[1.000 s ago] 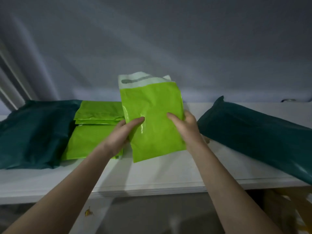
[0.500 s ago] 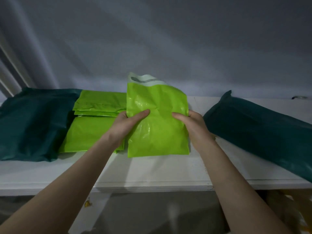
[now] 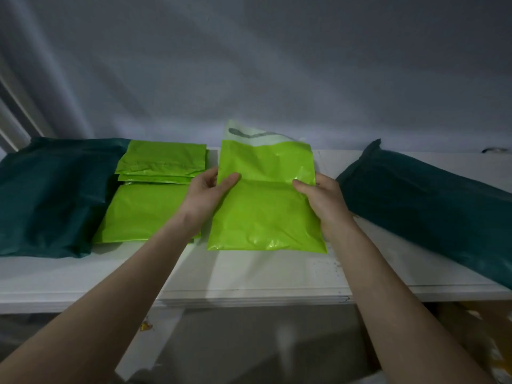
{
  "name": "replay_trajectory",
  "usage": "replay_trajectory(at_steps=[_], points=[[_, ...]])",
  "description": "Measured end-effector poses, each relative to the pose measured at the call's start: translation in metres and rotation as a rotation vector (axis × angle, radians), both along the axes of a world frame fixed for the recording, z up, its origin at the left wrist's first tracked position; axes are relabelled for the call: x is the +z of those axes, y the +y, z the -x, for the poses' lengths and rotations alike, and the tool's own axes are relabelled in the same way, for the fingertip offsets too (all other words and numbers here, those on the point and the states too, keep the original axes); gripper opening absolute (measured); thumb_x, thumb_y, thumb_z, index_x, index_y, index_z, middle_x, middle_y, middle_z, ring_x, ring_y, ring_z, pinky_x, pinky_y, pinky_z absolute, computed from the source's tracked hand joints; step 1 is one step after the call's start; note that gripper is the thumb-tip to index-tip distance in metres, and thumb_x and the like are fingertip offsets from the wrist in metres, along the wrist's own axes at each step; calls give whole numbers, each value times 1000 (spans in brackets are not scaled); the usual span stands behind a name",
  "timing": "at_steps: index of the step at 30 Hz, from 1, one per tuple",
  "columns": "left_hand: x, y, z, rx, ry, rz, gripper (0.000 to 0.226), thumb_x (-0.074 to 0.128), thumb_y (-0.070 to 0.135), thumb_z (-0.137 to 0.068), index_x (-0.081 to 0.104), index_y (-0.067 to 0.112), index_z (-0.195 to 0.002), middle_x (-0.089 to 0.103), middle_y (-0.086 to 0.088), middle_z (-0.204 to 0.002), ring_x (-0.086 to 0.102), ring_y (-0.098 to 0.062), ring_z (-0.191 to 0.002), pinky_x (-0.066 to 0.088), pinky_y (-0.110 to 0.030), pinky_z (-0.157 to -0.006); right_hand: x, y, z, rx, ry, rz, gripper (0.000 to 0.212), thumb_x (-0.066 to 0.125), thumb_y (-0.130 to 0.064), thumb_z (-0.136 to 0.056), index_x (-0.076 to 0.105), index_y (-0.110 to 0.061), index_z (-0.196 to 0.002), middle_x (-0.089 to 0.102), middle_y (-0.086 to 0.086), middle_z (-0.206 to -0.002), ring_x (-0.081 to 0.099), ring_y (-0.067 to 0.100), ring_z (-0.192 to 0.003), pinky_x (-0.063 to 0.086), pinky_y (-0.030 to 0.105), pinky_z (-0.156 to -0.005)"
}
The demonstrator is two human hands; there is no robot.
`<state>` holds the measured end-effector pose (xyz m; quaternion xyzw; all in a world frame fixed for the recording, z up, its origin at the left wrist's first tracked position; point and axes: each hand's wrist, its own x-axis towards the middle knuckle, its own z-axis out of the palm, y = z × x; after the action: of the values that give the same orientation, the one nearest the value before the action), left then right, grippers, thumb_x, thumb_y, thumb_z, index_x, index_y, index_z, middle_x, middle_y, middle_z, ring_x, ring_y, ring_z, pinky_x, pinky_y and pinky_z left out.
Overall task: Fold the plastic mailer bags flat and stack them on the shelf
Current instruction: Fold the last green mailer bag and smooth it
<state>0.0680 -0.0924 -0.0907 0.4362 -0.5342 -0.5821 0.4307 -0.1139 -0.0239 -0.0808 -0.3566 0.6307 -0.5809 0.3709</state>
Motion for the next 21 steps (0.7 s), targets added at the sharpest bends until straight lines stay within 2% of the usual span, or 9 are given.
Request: replay_trajectory(at_steps=[2,4,7,9,11,13,15,17,21], points=[[-8,0,3,24,-208,77,52,66,17,-85,44,12,-133,68,-8,-99,66,-13,-75,54,-21,-66,-10,0,2,-33,159,-47,12,63,-7,-84,66,-15,-92,67,5,-90,65,26,-90,51,34,-79],[-17,-2,3,-21,-547,208,78,68,19,-84,21,15,-145,57,-16,-123,59,-28,-105,46,-28,-88,-20,1,5,-41,333,-153,25,67,-14,-82,58,-11,-106,63,4,-96,62,24,-93,46,29,-74],[-29,3,2,-92,-861,385,87,67,14,-82,10,8,-148,29,-20,-146,32,-34,-134,27,-32,-108,-30,5,4,14,608,-303,50,65,-12,-81,42,-6,-125,53,11,-112,52,26,-107,39,27,-77],[-32,7,3,-69,-924,518,78,64,11,-81,20,4,-145,16,-22,-149,21,-36,-138,21,-35,-112,-34,8,1,15,873,-336,58,61,-10,-82,34,-5,-133,42,16,-126,39,31,-120,35,31,-90],[-34,12,6,-76,-907,633,62,57,15,-86,30,1,-140,21,-23,-147,25,-38,-136,23,-37,-112,-36,11,-5,17,1025,-278,53,56,-19,-89,36,-5,-135,39,16,-132,33,30,-126,34,35,-98],[-39,18,12,-173,-916,682,59,43,32,-90,35,2,-140,28,-21,-147,29,-35,-137,21,-35,-114,-41,15,-12,92,1091,-225,50,48,-28,-95,37,-3,-137,38,15,-138,33,29,-129,32,37,-104],[-50,28,18,-297,-1015,678,65,26,46,-92,29,8,-145,23,-14,-153,19,-27,-143,15,-35,-117,-50,16,-21,205,1158,-268,53,38,-33,-98,32,-4,-142,30,15,-148,27,28,-137,25,41,-112],[-65,33,21,-374,-1111,613,58,26,42,-99,20,14,-148,12,-6,-158,7,-19,-146,8,-35,-119,-59,18,-26,311,1161,-370,55,28,-37,-100,21,-10,-148,15,9,-157,11,22,-145,12,45,-117],[-70,34,22,-369,-1080,546,54,27,40,-100,18,19,-149,6,0,-159,2,-15,-146,4,-35,-119,-70,19,-26,362,1153,-440,55,17,-41,-101,10,-19,-150,0,1,-160,-4,15,-146,-1,45,-118]])
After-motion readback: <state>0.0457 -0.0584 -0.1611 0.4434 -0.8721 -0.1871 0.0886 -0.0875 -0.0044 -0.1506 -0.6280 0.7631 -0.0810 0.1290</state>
